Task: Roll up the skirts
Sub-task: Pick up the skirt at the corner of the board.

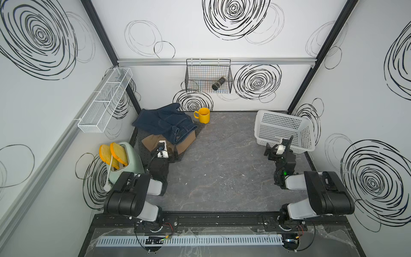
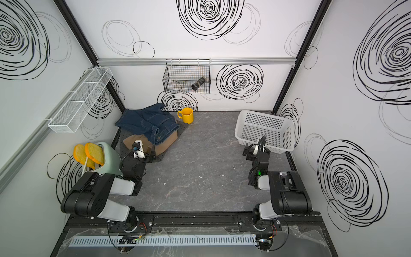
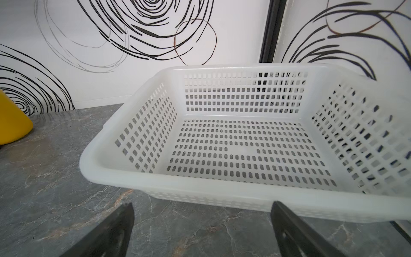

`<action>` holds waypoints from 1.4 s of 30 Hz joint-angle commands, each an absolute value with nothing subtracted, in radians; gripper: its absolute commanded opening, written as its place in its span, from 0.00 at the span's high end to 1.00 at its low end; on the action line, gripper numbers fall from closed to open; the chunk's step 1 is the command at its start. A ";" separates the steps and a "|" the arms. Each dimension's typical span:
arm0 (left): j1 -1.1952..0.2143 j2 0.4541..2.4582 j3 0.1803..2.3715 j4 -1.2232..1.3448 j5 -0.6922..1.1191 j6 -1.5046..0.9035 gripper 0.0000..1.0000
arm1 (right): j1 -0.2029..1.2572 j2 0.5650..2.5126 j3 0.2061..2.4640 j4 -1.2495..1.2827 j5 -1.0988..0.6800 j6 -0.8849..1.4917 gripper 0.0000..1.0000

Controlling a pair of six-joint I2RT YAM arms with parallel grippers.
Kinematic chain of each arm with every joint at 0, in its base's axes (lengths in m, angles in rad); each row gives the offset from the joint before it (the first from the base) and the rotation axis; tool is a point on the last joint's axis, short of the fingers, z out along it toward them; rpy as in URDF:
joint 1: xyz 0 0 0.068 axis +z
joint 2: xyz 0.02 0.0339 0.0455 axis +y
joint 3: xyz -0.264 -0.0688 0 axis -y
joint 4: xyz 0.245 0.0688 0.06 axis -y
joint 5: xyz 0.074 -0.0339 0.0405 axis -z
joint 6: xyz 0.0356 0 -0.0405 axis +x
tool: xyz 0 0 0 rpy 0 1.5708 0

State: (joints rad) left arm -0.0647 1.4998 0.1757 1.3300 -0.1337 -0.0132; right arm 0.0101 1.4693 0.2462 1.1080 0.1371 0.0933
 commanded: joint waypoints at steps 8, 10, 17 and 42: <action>-0.106 1.497 0.163 1.428 -0.220 0.010 0.04 | 0.008 1.470 0.245 1.116 0.131 0.091 0.02; -0.096 1.496 0.170 1.411 -0.197 0.006 0.03 | 0.006 1.471 0.247 1.116 0.132 0.092 0.02; -0.051 1.491 0.190 1.364 -0.106 -0.018 0.04 | 0.007 1.473 0.249 1.114 0.132 0.092 0.02; -0.285 0.982 0.470 0.712 -0.399 -0.582 0.04 | 0.025 0.996 0.413 0.489 -0.352 0.738 0.02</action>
